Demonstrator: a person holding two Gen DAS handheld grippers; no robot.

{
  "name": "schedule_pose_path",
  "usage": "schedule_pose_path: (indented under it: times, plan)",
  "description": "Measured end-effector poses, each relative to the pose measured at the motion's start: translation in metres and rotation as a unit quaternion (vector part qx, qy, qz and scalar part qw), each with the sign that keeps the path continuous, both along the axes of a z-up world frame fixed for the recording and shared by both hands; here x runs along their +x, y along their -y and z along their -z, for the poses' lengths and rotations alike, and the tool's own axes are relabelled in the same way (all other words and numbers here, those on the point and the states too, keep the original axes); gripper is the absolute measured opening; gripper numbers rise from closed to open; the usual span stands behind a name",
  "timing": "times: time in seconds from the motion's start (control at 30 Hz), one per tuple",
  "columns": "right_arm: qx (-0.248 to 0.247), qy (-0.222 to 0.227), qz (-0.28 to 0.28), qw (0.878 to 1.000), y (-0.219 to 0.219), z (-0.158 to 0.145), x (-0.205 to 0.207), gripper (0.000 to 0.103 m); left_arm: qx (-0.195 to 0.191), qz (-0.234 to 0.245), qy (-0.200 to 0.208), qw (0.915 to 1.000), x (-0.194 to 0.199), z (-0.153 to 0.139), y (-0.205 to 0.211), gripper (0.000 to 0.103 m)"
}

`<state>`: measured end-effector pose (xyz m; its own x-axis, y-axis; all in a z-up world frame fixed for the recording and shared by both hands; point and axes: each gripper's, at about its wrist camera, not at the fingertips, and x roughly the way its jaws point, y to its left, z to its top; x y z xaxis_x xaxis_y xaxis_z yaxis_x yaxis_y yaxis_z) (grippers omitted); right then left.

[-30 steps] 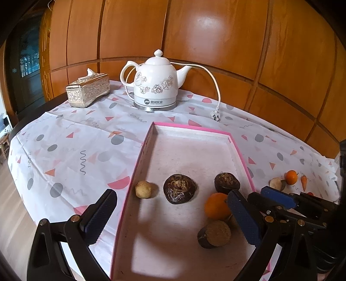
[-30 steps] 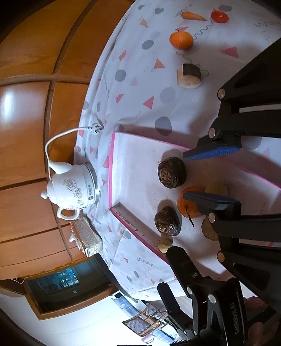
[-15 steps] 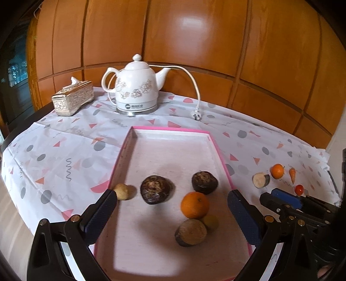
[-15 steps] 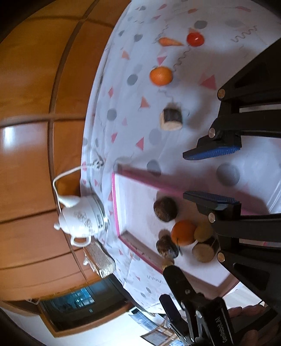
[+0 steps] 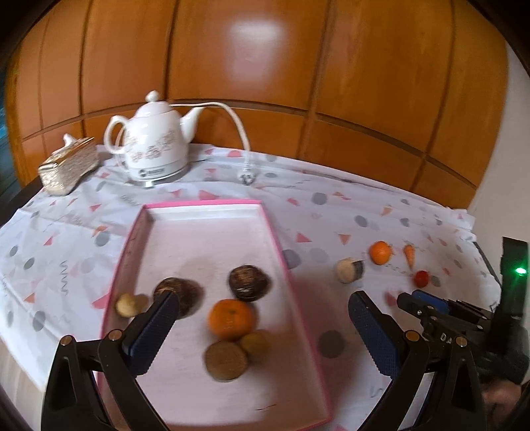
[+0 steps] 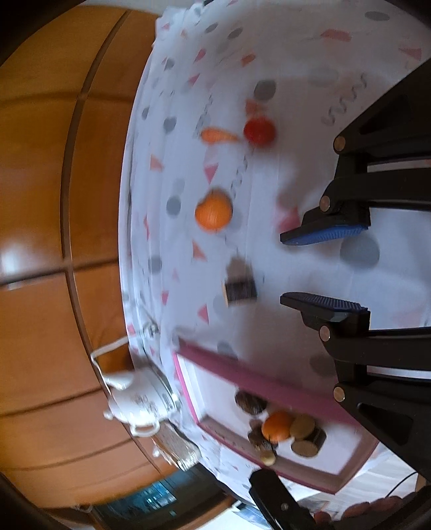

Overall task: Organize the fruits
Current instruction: 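Move the left tool to the wooden log slice while the right tool reaches the carrot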

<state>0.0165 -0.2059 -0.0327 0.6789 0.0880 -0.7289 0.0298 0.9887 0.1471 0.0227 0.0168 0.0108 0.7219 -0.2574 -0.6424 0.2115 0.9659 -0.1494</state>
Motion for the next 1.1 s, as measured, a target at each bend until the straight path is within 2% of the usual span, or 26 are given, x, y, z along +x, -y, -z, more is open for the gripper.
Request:
schedule_pose_path:
  times: [0.43,0.6,0.8,0.93,1.1]
  plan:
    - [-0.003,0.008,0.075,0.997,0.061,-0.004,-0.006,0.029,-0.01,0.07,-0.039,0.9967,0.019,0.007,0.057,0.1]
    - [-0.003,0.008,0.093,0.996,0.081,-0.006,0.004,0.029,0.013,0.095,-0.049,0.9942,0.029,0.015,0.084,0.095]
    - [0.004,-0.004,0.116,0.993,0.103,-0.001,0.024,0.029,0.016,0.105,-0.059,0.9926,0.043,0.025,0.103,0.089]
    - [0.004,-0.015,0.121,0.993,0.111,0.005,0.041,0.029,0.019,0.108,-0.073,0.9913,0.055,0.033,0.115,0.08]
    - [-0.001,-0.029,0.123,0.992,0.115,0.012,0.062,0.029,0.014,0.101,-0.087,0.991,0.067,0.042,0.123,0.076]
